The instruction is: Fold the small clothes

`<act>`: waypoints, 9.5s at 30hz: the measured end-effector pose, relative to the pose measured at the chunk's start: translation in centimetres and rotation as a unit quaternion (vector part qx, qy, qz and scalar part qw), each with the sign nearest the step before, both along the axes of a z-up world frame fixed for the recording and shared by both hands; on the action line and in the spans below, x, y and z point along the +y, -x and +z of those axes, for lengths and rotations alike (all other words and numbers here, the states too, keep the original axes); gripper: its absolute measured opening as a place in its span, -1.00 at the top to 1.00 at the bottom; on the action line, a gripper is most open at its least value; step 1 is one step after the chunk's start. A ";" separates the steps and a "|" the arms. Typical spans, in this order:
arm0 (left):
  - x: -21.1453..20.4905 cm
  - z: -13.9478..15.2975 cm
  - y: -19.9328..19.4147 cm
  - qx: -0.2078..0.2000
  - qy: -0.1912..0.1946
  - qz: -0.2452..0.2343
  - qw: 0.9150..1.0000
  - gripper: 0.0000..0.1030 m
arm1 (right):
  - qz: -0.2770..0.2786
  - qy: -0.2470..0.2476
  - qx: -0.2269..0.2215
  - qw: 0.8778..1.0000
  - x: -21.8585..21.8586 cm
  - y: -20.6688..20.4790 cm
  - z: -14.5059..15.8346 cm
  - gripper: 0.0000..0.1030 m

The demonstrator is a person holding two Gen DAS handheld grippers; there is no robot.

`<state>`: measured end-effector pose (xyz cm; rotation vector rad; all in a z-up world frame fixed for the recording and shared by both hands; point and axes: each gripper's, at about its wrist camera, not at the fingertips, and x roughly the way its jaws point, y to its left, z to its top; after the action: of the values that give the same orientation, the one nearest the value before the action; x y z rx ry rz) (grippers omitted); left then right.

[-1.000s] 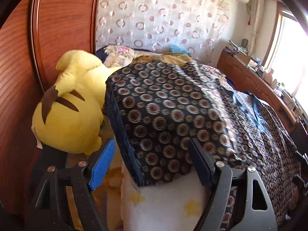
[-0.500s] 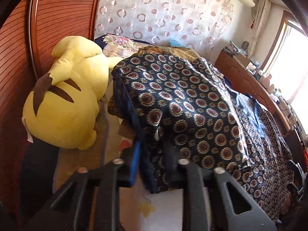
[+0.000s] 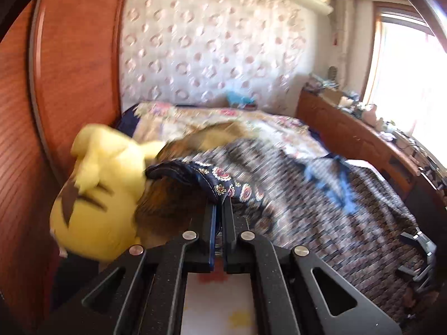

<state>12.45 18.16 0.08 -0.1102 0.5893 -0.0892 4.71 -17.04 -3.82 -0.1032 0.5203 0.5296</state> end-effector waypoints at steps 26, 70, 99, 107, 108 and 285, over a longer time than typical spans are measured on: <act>-7.6 3.7 0.0 -0.033 -0.058 -0.063 0.996 -0.44 | -0.013 0.003 -0.022 1.000 -1.0 -1.1 2.3 -1.00; -2.3 -3.0 -11.1 0.049 -0.029 -0.015 0.998 -0.54 | 0.106 0.051 0.037 0.992 15.7 -31.2 2.4 0.23; -16.5 -5.6 -12.4 0.085 -0.055 -0.157 0.982 -0.51 | -0.241 0.076 0.121 0.960 -8.9 -17.3 -4.5 0.01; -17.6 -8.8 -13.0 0.131 -0.075 -0.163 0.975 -0.51 | -0.255 0.037 0.164 0.952 -11.0 -16.5 -6.4 0.01; -17.6 -9.0 -13.1 0.135 -0.078 -0.163 0.974 -0.51 | -0.252 0.028 0.169 0.953 -11.0 -16.3 -6.2 0.01; -2.9 -4.1 -15.5 0.094 -0.030 0.008 0.995 -0.30 | -0.111 0.124 0.112 0.980 -6.7 -29.3 -1.8 0.96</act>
<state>27.94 15.25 -3.99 -0.0660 0.7792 -0.0462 33.96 -23.75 -5.64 -0.2219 0.8069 0.2558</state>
